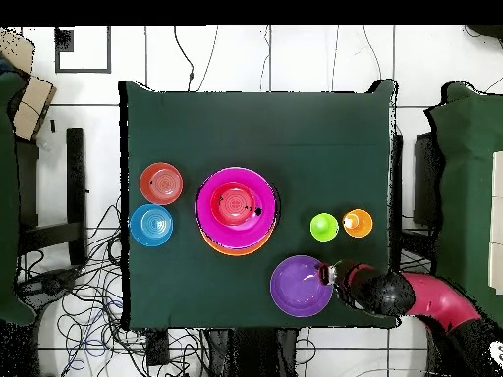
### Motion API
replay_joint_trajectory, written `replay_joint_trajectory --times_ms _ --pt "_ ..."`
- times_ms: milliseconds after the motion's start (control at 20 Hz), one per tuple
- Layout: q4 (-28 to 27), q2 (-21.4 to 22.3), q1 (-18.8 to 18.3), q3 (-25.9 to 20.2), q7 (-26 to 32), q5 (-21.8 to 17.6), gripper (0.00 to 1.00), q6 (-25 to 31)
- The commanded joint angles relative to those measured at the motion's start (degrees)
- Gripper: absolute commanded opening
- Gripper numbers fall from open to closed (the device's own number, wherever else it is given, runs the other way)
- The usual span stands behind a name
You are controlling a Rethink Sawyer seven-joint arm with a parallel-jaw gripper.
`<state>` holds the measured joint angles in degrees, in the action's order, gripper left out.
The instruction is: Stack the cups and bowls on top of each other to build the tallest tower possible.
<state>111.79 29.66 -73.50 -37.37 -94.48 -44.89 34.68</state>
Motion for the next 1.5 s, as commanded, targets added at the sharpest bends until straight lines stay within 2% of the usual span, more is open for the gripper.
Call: replay_joint_trajectory --times_ms 50,450,500,1100,1500 --pt "1.28 -1.95 4.42 3.11 -0.23 -4.03 1.0 -3.48" --pt "0.1 -5.17 4.49 4.18 0.91 -5.59 1.0 -6.59" --pt "0.15 -4.94 4.72 4.36 1.1 -5.57 0.0 -6.69" --pt "0.15 -4.79 4.86 4.28 1.36 -4.35 0.0 -5.17" --pt "4.09 2.04 3.36 0.13 2.5 3.37 0.0 1.29"
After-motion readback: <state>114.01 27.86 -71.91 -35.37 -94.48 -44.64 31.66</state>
